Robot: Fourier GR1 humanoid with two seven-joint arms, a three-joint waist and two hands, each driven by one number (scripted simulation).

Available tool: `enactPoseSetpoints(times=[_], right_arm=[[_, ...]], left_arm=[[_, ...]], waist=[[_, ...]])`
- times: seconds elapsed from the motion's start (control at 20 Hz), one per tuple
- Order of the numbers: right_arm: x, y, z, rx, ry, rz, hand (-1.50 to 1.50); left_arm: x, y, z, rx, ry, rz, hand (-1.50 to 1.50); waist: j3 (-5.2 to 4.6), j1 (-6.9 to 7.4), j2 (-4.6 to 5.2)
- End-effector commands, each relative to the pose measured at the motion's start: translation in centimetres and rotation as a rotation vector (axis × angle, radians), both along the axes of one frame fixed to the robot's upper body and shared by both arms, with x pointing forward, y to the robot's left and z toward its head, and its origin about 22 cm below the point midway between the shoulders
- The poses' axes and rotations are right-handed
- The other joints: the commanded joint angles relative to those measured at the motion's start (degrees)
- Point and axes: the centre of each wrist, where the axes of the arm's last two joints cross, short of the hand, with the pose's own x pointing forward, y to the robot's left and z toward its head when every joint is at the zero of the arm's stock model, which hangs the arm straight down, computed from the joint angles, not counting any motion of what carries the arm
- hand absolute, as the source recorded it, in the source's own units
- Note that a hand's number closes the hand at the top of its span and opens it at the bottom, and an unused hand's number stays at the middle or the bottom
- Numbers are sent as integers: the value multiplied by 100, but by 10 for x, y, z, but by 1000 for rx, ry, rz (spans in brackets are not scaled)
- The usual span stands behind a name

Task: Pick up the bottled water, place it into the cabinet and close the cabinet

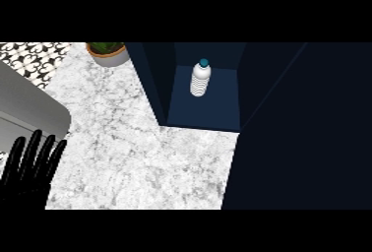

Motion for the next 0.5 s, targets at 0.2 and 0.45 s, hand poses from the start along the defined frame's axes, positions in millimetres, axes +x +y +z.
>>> enactPoseSetpoints(times=[0.2, 0.45], right_arm=[[-3, 28, 21, 106, -10, 203, 150], [4, 27, 21, 74, -19, 205, 150]], left_arm=[[-6, 17, 8, 2, -28, -50, -150], [-9, 27, 8, 0, -11, -80, -150]], waist=[[-11, 363, 108], [-25, 483, 167]])
